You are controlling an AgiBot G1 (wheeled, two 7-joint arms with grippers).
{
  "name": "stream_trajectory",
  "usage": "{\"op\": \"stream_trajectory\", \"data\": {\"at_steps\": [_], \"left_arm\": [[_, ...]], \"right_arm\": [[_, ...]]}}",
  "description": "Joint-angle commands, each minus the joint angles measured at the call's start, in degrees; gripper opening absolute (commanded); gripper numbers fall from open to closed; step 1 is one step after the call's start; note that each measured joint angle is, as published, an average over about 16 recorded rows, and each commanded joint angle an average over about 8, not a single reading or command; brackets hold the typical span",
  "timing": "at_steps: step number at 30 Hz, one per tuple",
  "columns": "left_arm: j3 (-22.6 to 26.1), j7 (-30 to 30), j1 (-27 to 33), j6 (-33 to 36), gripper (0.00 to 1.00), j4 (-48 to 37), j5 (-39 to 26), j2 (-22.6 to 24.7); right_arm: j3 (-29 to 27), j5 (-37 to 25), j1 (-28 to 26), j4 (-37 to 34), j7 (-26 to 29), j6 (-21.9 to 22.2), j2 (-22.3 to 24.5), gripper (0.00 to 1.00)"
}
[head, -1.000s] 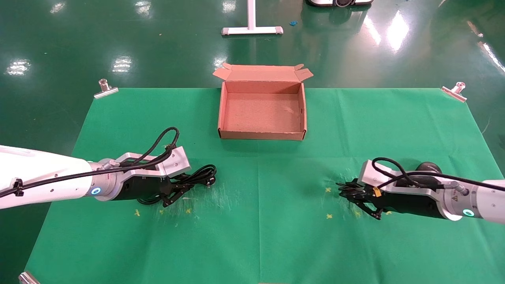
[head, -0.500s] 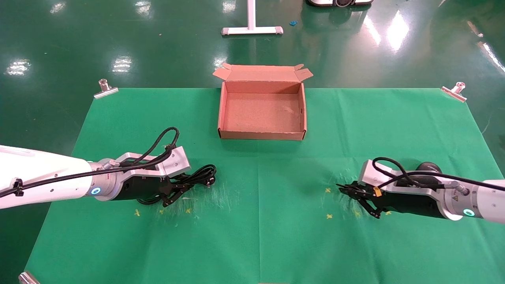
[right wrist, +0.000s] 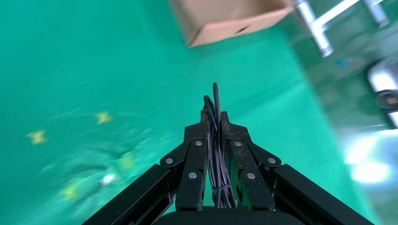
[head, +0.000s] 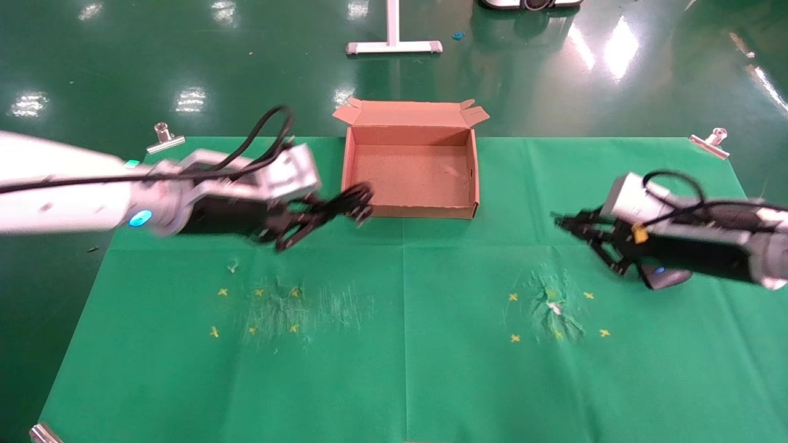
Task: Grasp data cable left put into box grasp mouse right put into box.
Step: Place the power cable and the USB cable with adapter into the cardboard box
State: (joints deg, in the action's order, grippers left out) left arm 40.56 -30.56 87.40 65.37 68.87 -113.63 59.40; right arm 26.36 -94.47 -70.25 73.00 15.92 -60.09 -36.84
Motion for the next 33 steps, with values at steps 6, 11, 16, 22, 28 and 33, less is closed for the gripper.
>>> {"op": "stream_trajectory", "data": {"at_steps": [6, 11, 16, 22, 28, 33], "left_arm": [[2.3, 10.8, 2.9, -12.9, 0.0, -13.0, -5.5, 11.6], [5.2, 18.9, 3.6, -21.2, 0.0, -21.8, -4.0, 18.0], [10.6, 22.5, 3.7, -26.0, 0.26, -24.9, 2.1, 19.2], [17.3, 22.4, 5.0, -29.8, 1.0, -27.2, 8.3, 19.2], [22.5, 22.4, 6.4, -32.1, 1.0, -28.4, 12.9, 19.1], [25.6, 22.2, 7.6, -33.2, 1.0, -29.8, 15.8, 18.9]], "right_arm": [[-2.2, 0.7, -0.9, 3.5, 0.7, 1.1, 3.2, 0.0], [-3.4, 1.6, -0.5, 3.7, 0.4, 1.2, 5.7, 0.0], [-4.2, 2.4, 0.8, 3.6, 0.2, 1.7, 7.6, 0.0], [-5.2, 3.6, 0.9, 3.8, -0.3, 2.4, 8.4, 0.0], [-6.7, 6.1, -1.3, 4.0, -1.4, 2.8, 7.4, 0.0], [-7.0, 7.7, -4.3, 3.8, -3.5, 2.9, 4.3, 0.0]]}}
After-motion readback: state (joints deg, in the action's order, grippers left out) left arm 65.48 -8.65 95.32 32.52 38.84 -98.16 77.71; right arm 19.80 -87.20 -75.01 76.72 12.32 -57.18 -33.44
